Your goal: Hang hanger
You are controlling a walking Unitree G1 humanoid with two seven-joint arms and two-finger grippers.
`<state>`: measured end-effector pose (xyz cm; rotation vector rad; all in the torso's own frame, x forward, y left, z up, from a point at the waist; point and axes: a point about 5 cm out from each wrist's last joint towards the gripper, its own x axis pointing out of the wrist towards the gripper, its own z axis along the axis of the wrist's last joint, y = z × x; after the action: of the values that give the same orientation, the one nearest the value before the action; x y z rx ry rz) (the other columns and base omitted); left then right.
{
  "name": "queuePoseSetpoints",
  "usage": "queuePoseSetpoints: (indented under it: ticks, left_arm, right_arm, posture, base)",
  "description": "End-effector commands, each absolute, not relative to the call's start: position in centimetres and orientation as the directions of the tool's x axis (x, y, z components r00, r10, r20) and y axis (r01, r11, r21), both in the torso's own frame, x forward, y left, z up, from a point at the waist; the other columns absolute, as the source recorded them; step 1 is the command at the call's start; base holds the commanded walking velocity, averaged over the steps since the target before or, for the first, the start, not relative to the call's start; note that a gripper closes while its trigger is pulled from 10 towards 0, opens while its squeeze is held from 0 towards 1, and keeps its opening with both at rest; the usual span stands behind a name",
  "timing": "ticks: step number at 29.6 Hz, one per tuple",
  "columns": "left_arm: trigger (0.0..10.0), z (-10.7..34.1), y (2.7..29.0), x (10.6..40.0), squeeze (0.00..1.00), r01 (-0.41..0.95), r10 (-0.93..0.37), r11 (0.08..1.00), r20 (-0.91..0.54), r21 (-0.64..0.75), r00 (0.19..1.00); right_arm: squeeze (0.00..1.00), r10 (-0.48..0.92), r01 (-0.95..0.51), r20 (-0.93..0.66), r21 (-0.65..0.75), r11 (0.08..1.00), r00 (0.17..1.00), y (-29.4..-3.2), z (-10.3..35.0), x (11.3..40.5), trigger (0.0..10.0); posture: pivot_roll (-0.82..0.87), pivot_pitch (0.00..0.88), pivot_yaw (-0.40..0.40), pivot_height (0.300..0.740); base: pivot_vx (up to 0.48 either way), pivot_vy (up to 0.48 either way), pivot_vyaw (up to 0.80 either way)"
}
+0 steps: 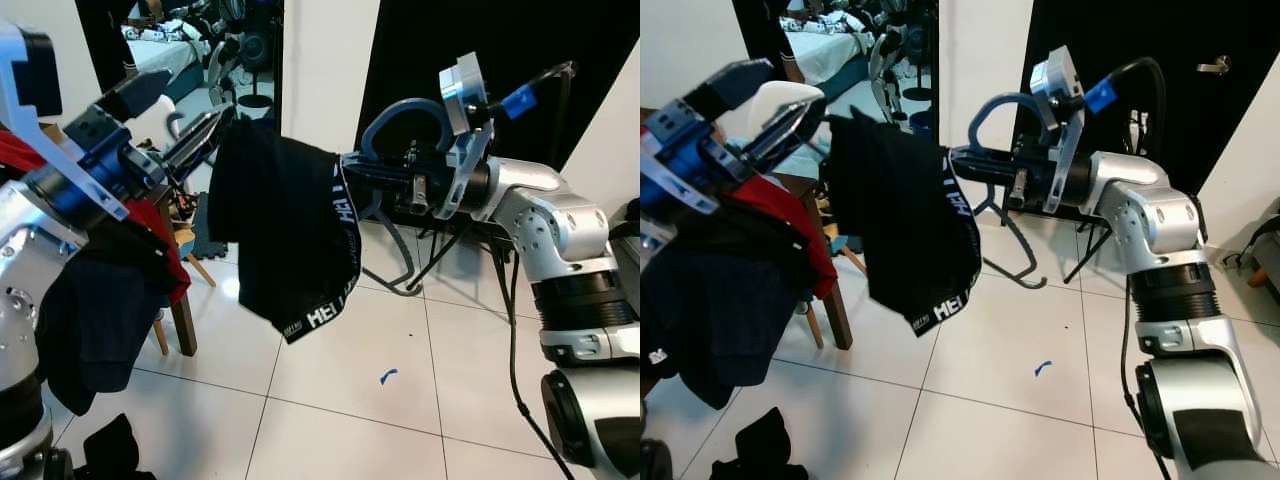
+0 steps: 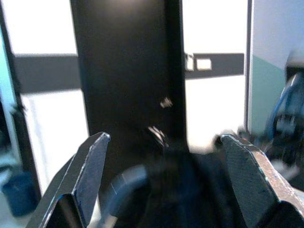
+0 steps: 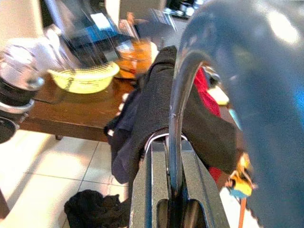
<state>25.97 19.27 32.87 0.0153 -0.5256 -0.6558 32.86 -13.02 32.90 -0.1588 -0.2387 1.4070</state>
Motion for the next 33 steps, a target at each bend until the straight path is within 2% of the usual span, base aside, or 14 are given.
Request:
queuePoseSetpoints:
  ticks: [1, 3, 7, 14, 16, 18, 19, 22, 24, 29, 33]
  left_arm:
    - [10.0, 31.6, 18.3, 26.1, 0.0, 0.622, -0.632, 0.763, 0.409, 0.178, 0.658]
    - [10.0, 31.6, 18.3, 26.1, 0.0, 0.622, -0.632, 0.763, 0.409, 0.178, 0.658]
    - [10.0, 29.7, 17.4, 26.2, 0.0, 0.658, -0.679, 0.729, 0.317, 0.188, 0.662]
    - [10.0, 29.4, 17.5, 26.0, 0.0, 0.661, -0.683, 0.727, 0.296, 0.185, 0.668]
    - [10.0, 30.0, 17.9, 25.7, 0.0, 0.655, -0.676, 0.732, 0.322, 0.188, 0.663]
    - [10.0, 30.0, 17.9, 25.7, 0.0, 0.655, -0.676, 0.732, 0.322, 0.188, 0.663]
    - [10.0, 30.4, 18.1, 25.5, 0.0, 0.654, -0.674, 0.732, 0.343, 0.189, 0.655]
    - [10.0, 31.7, 18.3, 24.5, 0.0, 0.692, -0.689, 0.7, 0.421, 0.177, 0.59]
    - [10.0, 32.2, 18.4, 24.0, 0.0, 0.71, -0.69, 0.685, 0.461, 0.166, 0.558]
    - [10.0, 32.4, 18.4, 23.9, 0.0, 0.716, -0.688, 0.68, 0.478, 0.16, 0.547]
    - [10.0, 32.1, 18.4, 24.0, 0.0, 0.711, -0.69, 0.684, 0.459, 0.162, 0.559]
  right_arm:
    - [0.0, 0.992, -0.951, 0.07, -0.284, 0.12, 0.105, -12.7, 33.6, 32.4, 10.0]
    - [0.0, 0.992, -0.951, 0.07, -0.284, 0.12, 0.105, -12.7, 33.6, 32.4, 10.0]
    - [0.0, 0.991, -0.944, 0.08, -0.303, 0.13, 0.11, -12.6, 34.0, 32.6, 10.0]
    - [0.0, 0.991, -0.942, 0.085, -0.31, 0.127, 0.105, -12.6, 34.2, 32.5, 10.0]
    - [0.0, 0.978, -0.932, 0.096, -0.3, 0.205, 0.184, -12.8, 34.3, 33.4, 10.0]
    - [0.0, 0.978, -0.932, 0.096, -0.3, 0.205, 0.184, -12.8, 34.3, 33.4, 10.0]
    - [0.0, 0.966, -0.922, 0.107, -0.292, 0.255, 0.233, -13.0, 34.4, 34.0, 10.0]
    - [0.0, 0.936, -0.903, 0.157, -0.256, 0.346, 0.314, -13.4, 35.1, 35.0, 10.0]
    - [0.0, 0.934, -0.901, 0.162, -0.254, 0.352, 0.319, -13.4, 35.2, 35.1, 10.0]
    - [0.0, 0.938, -0.904, 0.155, -0.259, 0.342, 0.31, -13.3, 35.1, 35.0, 10.0]
    - [0.0, 0.954, -0.917, 0.143, -0.272, 0.293, 0.262, -13.0, 34.9, 34.4, 10.0]
  posture:
    - [-0.03, 0.0, -0.084, 0.74]
    - [-0.03, 0.0, -0.084, 0.74]
    - [-0.03, 0.0, -0.082, 0.74]
    - [-0.03, 0.0, -0.079, 0.74]
    - [-0.03, 0.0, -0.077, 0.74]
    - [-0.03, 0.0, -0.077, 0.74]
    - [-0.03, 0.0, -0.077, 0.74]
    - [-0.03, 0.0, -0.074, 0.74]
    - [-0.03, 0.0, -0.075, 0.74]
    - [-0.03, 0.0, -0.075, 0.74]
    - [-0.03, 0.0, -0.073, 0.74]
  base:
    - [0.0, 0.0, 0.0]
    - [0.0, 0.0, 0.0]
    - [0.0, 0.0, 0.0]
    - [0.0, 0.0, 0.0]
    - [0.0, 0.0, 0.0]
    - [0.0, 0.0, 0.0]
    - [0.0, 0.0, 0.0]
    - [0.0, 0.0, 0.0]
    - [0.0, 0.0, 0.0]
    - [0.0, 0.0, 0.0]
    - [0.0, 0.0, 0.0]
